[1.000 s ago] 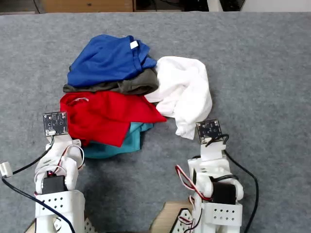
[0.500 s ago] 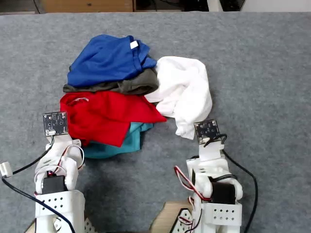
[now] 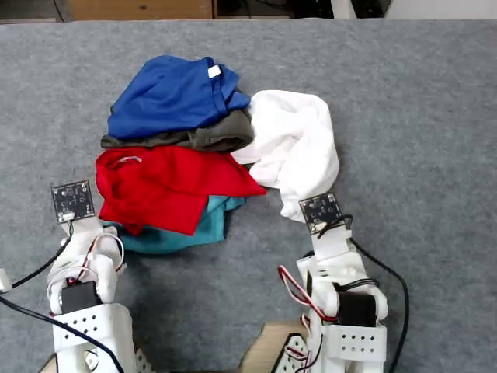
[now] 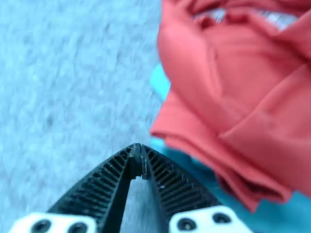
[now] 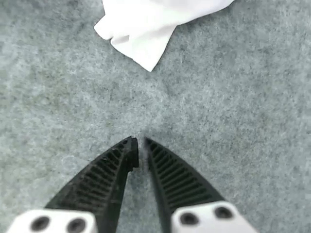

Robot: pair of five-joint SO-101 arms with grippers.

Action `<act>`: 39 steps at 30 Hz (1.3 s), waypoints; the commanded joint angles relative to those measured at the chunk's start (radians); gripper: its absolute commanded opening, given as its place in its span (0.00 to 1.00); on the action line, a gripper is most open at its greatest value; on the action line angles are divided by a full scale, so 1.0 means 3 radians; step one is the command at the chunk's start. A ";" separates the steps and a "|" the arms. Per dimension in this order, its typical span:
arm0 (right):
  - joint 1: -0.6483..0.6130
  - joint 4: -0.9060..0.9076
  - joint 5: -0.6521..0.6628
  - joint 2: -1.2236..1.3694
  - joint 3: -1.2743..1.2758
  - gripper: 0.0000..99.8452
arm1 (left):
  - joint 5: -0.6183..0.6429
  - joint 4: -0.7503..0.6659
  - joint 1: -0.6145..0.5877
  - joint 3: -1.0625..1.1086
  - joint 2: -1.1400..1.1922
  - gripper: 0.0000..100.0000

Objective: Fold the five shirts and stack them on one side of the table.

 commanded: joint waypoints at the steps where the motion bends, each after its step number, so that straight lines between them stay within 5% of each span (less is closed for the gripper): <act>1: 0.0115 -0.0020 0.0026 -0.0361 -0.0299 0.13 | -0.0020 0.0215 -0.0056 -0.0245 -0.0013 0.02; 8: 0.0120 -0.0010 0.0199 0.0238 -0.1353 0.11 | 0.0005 0.0425 -0.0056 -0.0373 -0.0008 0.04; 13: 0.0120 0.0005 0.0026 0.1655 -0.2452 0.11 | 0.0425 0.0716 -0.0046 -0.0644 -0.0008 0.12; 20: -0.0033 0.0537 -0.0066 0.3879 -0.4278 0.11 | 0.0430 0.0936 0.0015 -0.1146 0.0115 0.13; 29: -0.0171 0.0926 -0.0619 0.5424 -0.6002 0.11 | 0.0425 0.0956 0.0015 -0.1990 0.1440 0.13; 39: -0.0192 0.0931 -0.0808 0.6539 -0.6749 0.11 | 0.0440 0.1591 0.0036 -0.3309 0.3020 0.20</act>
